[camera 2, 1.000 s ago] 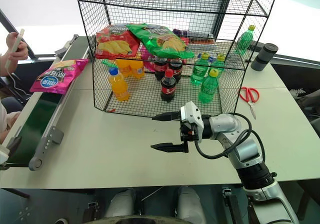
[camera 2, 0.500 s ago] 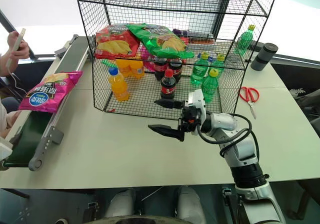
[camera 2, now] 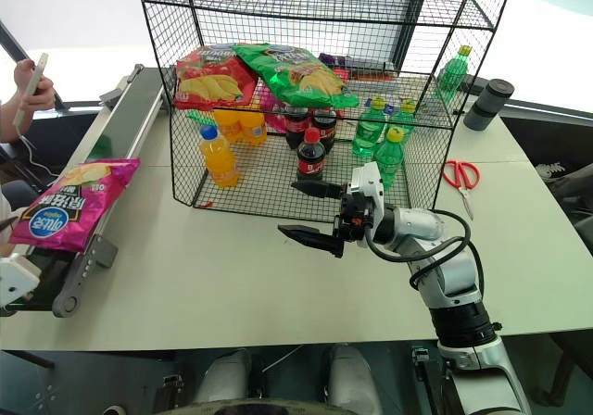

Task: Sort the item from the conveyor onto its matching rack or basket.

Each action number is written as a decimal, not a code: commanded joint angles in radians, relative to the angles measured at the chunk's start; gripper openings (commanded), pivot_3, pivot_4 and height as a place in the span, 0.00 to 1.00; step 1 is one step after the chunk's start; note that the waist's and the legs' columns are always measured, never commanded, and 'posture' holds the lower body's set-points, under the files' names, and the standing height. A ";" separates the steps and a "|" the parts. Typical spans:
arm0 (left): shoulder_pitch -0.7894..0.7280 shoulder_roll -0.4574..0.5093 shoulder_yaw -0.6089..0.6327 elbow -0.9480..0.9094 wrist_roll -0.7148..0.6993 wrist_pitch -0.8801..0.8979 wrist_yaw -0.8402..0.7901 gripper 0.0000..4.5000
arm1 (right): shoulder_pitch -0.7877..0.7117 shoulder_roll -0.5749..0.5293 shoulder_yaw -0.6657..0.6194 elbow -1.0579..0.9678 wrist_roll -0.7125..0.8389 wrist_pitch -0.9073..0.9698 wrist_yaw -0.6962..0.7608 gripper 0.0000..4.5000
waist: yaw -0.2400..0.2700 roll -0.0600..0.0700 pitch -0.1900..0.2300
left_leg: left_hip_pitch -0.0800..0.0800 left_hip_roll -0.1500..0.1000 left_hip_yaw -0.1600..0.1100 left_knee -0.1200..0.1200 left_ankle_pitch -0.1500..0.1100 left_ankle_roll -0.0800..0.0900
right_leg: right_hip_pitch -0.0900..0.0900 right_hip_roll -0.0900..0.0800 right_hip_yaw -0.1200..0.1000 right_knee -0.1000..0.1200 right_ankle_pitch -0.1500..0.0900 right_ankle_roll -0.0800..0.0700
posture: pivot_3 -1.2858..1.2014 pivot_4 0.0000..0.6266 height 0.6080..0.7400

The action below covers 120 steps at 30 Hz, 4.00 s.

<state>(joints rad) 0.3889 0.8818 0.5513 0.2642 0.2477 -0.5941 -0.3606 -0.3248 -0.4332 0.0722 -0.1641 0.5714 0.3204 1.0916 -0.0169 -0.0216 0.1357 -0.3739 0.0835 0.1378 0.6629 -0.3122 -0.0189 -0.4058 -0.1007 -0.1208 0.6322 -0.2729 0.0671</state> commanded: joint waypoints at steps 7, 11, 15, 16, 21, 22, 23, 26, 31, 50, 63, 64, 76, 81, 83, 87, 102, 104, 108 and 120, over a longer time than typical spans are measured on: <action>-0.052 0.011 -0.030 -0.028 -0.045 0.024 -0.013 0.80 | -0.001 -0.015 -0.011 -0.027 -0.027 -0.035 -0.007 1.00 | 0.000 0.000 0.000 | 0.000 0.000 0.000 0.000 0.000 0.000 | 0.000 0.000 0.000 0.000 0.000 0.000 | 0.52 0.24 0.90; -0.058 0.011 -0.045 -0.028 -0.052 0.027 -0.017 0.34 | -0.002 -0.020 -0.017 -0.021 -0.036 -0.038 -0.013 1.00 | -0.001 0.000 0.000 | 0.000 0.000 0.000 0.000 0.000 0.000 | 0.000 0.000 0.000 0.000 0.000 0.000 | 0.52 0.24 0.90; -0.059 0.015 -0.047 -0.028 -0.070 0.024 -0.020 0.01 | -0.001 -0.024 -0.022 -0.011 -0.043 -0.044 -0.014 1.00 | 0.000 0.000 0.000 | 0.000 0.000 0.000 0.000 0.000 0.000 | 0.000 0.000 0.000 0.000 0.000 0.000 | 0.52 0.24 0.90; -0.060 0.016 -0.046 -0.028 -0.074 0.027 -0.021 0.01 | 0.000 -0.024 -0.021 -0.009 -0.045 -0.046 -0.014 1.00 | 0.000 0.000 0.000 | 0.000 0.000 0.000 0.000 0.000 0.000 | 0.000 0.000 0.000 0.000 0.000 0.000 | 0.52 0.24 0.90; -0.091 0.005 -0.013 -0.055 -0.166 0.066 -0.042 0.01 | 0.000 -0.023 -0.015 -0.003 -0.057 -0.056 -0.015 1.00 | 0.002 0.000 0.000 | 0.000 0.000 0.000 0.000 0.000 0.000 | 0.000 0.000 0.000 0.000 0.000 0.000 | 0.52 0.24 0.90; -0.102 0.004 0.003 -0.073 -0.205 0.085 -0.051 0.01 | -0.001 -0.022 -0.014 0.000 -0.059 -0.058 -0.015 1.00 | 0.002 0.000 0.000 | 0.000 0.000 0.000 0.000 0.000 0.000 | 0.000 0.000 0.000 0.000 0.000 0.000 | 0.52 0.24 0.90; -0.110 0.004 0.015 -0.086 -0.234 0.097 -0.060 0.01 | -0.001 -0.021 -0.013 0.003 -0.061 -0.060 -0.015 1.00 | 0.002 0.000 0.000 | 0.000 0.000 0.000 0.000 0.000 0.000 | 0.000 0.000 0.000 0.000 0.000 0.000 | 0.52 0.24 0.90; -0.140 0.008 0.055 -0.149 -0.355 0.146 -0.105 0.01 | -0.003 -0.022 -0.011 0.015 -0.068 -0.072 -0.012 1.00 | 0.001 0.000 0.000 | 0.000 0.000 0.000 0.000 0.000 0.000 | 0.001 0.000 0.000 0.000 0.000 0.000 | 0.52 0.24 0.90; -0.173 0.018 0.113 -0.270 -0.573 0.243 -0.234 0.01 | -0.012 -0.021 -0.011 0.044 -0.084 -0.094 -0.004 1.00 | 0.000 0.000 0.000 | 0.000 0.000 0.000 0.000 0.000 -0.001 | 0.004 0.000 0.000 0.000 0.000 0.000 | 0.52 0.24 0.90; -0.268 0.044 -0.075 -0.784 -1.839 1.221 -0.492 0.01 | 0.032 -0.187 -0.068 -0.025 0.090 0.180 0.095 1.00 | 0.002 0.004 0.003 | 0.001 -0.002 -0.003 0.001 0.002 -0.002 | 0.009 0.002 0.003 -0.002 0.000 0.000 | 0.52 0.24 0.90; -0.715 -0.198 -0.409 -0.549 -1.781 1.425 -0.564 0.01 | 0.154 -0.301 -0.220 -0.206 0.391 0.493 0.050 1.00 | 0.007 0.002 0.001 | 0.001 -0.004 -0.004 0.001 0.004 -0.007 | 0.009 0.005 0.003 -0.002 0.000 0.000 | 0.52 0.24 0.90; -0.732 -0.212 -0.413 -0.535 -1.767 1.429 -0.573 0.01 | 0.159 -0.303 -0.219 -0.215 0.396 0.499 0.048 1.00 | 0.005 0.002 0.001 | 0.001 -0.004 -0.004 0.001 0.004 -0.006 | 0.009 0.006 0.003 -0.002 0.000 0.000 | 0.52 0.24 0.90; -0.782 -0.250 -0.369 -0.532 -1.772 1.508 -0.566 0.01 | 0.235 -0.301 -0.202 -0.076 0.184 0.297 0.073 1.00 | 0.011 0.000 0.001 | 0.001 -0.005 -0.005 0.001 0.005 -0.007 | 0.010 0.005 0.003 -0.003 0.000 0.000 | 0.52 0.24 0.90; -0.779 -0.240 -0.352 -0.537 -1.768 1.525 -0.565 0.01 | 0.251 -0.308 -0.228 -0.070 0.214 0.317 0.099 1.00 | 0.005 0.000 0.001 | 0.001 -0.004 -0.005 0.001 0.004 -0.007 | 0.010 0.006 0.003 -0.002 0.000 0.000 | 0.52 0.24 0.90; -0.778 -0.242 -0.345 -0.535 -1.763 1.528 -0.566 0.01 | 0.242 -0.305 -0.242 -0.082 0.256 0.352 0.100 1.00 | 0.006 0.000 0.001 | 0.001 -0.004 -0.005 0.001 0.004 -0.007 | 0.010 0.006 0.003 -0.002 0.000 0.000 | 0.52 0.24 0.90; -0.775 -0.269 -0.351 -0.526 -1.757 1.527 -0.557 0.01 | 0.220 -0.276 -0.217 -0.159 0.330 0.419 0.067 1.00 | 0.007 0.000 0.001 | 0.001 -0.004 -0.005 0.001 0.004 -0.007 | 0.010 0.005 0.003 -0.002 0.000 0.000 | 0.52 0.24 0.90; -0.778 -0.358 -0.374 -0.528 -1.650 1.507 -0.567 0.00 | 0.143 -0.160 -0.101 -0.220 0.361 0.472 -0.049 0.87 | 0.007 0.000 0.001 | 0.001 -0.005 -0.006 0.001 0.004 -0.006 | 0.010 0.005 0.003 -0.002 0.000 0.000 | 0.52 0.24 0.90; -0.771 -0.355 -0.376 -0.529 -1.634 1.510 -0.580 0.00 | 0.139 -0.160 -0.102 -0.218 0.365 0.476 -0.052 0.69 | 0.007 0.000 0.001 | 0.001 -0.004 -0.006 0.001 0.004 -0.006 | 0.009 0.005 0.003 -0.002 0.000 0.000 | 0.52 0.24 0.90; -0.761 -0.347 -0.370 -0.523 -1.613 1.512 -0.602 0.00 | 0.142 -0.173 -0.113 -0.217 0.384 0.490 -0.044 0.24 | 0.007 0.000 0.001 | 0.001 -0.004 -0.006 0.001 0.003 -0.005 | 0.009 0.005 0.003 -0.002 0.000 0.000 | 0.52 0.24 0.90; -0.748 -0.323 -0.349 -0.468 -1.431 1.421 -0.686 0.53 | 0.172 -0.210 -0.145 -0.224 0.366 0.471 -0.046 0.02 | 0.007 0.000 0.001 | 0.000 -0.004 -0.006 0.001 0.003 -0.004 | 0.009 0.005 0.002 -0.003 0.000 0.000 | 0.52 0.24 0.90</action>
<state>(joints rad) -0.3615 0.5471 0.1749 -0.1978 -1.1960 0.8466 -1.0300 -0.1577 -0.6289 -0.0352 -0.3599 0.9297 0.8080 1.0435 -0.0096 -0.0214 0.1370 -0.3737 0.0791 0.1322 0.6639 -0.3095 -0.0230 -0.3967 -0.0955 -0.1184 0.6296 -0.2730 0.0668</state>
